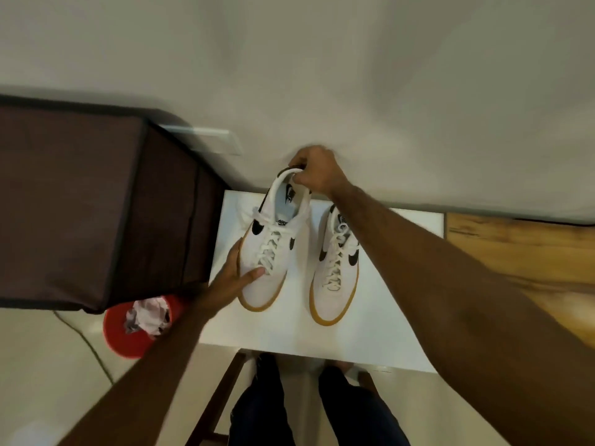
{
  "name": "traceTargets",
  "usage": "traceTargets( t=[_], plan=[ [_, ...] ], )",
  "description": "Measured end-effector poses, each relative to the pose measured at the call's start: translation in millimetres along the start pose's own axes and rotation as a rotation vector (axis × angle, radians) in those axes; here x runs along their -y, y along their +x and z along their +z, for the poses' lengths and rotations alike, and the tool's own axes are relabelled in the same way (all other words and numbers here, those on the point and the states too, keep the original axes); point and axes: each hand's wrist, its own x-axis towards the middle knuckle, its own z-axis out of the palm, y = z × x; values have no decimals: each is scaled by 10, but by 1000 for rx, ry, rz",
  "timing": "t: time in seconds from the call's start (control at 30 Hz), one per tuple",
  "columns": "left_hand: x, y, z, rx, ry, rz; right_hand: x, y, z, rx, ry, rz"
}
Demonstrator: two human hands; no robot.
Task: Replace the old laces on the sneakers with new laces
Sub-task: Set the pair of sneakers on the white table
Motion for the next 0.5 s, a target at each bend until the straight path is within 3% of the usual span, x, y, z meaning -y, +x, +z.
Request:
traceTargets(
  t=[0.13, 0.27, 0.5],
  plan=[
    [415, -40, 405, -154, -27, -81, -179, 206, 488, 168, -170, -20],
    [643, 36, 608, -250, 176, -225, -308, 336, 792, 240, -243, 15],
    [620, 331, 646, -248, 305, -103, -472, 251, 834, 222, -186, 26]
  ],
)
